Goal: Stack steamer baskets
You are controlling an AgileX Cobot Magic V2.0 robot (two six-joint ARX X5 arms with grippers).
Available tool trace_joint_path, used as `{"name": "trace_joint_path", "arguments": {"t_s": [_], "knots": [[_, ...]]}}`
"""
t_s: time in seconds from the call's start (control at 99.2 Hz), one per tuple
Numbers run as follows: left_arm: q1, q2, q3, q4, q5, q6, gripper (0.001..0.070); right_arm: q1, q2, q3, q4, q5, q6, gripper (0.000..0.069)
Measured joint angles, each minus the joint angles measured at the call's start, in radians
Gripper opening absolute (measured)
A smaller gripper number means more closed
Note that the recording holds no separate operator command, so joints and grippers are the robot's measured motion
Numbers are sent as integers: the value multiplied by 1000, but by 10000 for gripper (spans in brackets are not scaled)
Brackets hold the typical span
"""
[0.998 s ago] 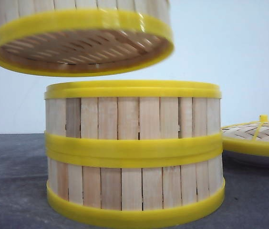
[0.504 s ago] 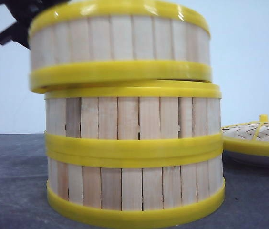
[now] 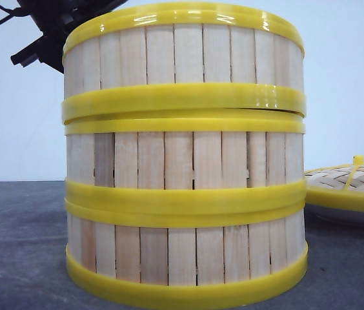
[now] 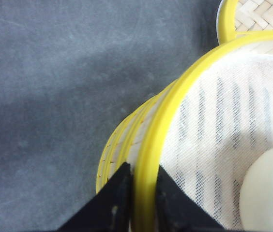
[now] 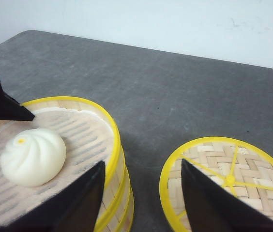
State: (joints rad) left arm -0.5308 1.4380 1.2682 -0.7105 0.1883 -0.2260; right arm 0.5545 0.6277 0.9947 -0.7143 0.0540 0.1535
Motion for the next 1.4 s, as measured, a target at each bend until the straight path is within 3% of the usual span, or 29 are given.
{"name": "trace_joint_path", "arguments": {"t_s": [0.555,0.625,0.786,0.958,1.17,1.401], "knots": [[-12,0,1,-2,-3,5,41,0,0,0,0,3,0,299],[-14,0,1,0,3,4,85,0,0,0,0,3,0,301],[-27,0,11,-3,23,5,282,0,0,0,-1,3,0,361],[-27,-49,32,23,9,4,308,0,0,0,-3,3,5,412],[-29,-242,45,106,-110,6,311,0,32,3,-29,33,14,416],[-29,-444,49,55,-249,40,311,-42,176,3,-56,79,29,416]]}}
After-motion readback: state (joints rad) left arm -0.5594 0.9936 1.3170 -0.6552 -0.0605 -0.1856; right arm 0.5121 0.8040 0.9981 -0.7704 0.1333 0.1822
